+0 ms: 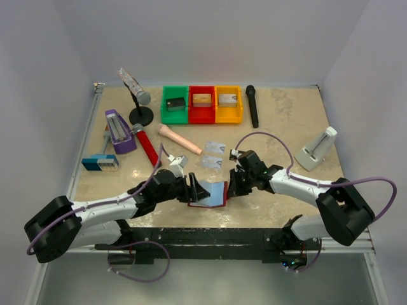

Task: Take the credit cards out of the card holder
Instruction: Remove the credit card from the card holder.

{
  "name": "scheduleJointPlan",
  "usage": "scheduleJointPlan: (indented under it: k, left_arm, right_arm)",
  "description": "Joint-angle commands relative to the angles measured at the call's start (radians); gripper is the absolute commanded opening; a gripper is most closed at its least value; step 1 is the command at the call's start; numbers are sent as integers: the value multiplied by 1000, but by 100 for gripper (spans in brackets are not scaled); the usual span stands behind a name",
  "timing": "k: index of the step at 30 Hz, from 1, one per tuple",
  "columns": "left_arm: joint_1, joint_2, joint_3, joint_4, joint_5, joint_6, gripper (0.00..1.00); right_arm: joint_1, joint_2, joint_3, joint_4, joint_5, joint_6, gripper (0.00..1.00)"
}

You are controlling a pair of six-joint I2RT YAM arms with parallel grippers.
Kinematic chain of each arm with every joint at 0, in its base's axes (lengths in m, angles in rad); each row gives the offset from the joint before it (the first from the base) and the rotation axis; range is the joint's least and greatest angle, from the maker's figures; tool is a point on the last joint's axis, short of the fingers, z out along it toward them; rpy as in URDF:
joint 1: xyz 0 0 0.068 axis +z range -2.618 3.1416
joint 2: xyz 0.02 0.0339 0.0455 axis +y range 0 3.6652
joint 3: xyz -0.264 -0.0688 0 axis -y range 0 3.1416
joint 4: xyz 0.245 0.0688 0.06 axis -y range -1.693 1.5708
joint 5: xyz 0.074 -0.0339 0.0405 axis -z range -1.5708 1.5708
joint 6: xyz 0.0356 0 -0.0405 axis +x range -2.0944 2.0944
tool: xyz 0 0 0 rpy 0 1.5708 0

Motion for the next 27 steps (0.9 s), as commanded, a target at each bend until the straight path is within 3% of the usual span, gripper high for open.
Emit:
scheduleJointPlan:
  k: [1,13,27]
  left_arm:
    - [-19,24,59,67,53,32,70]
    - [-65,117,161,25,82,67,71]
    - [-64,4,116,-126,-93,82,70]
  right_arm:
    - [6,4,-2,31,-19,9,0]
    - [6,1,0,21,-10,6,0]
    - [5,7,7,19,-13,0,0]
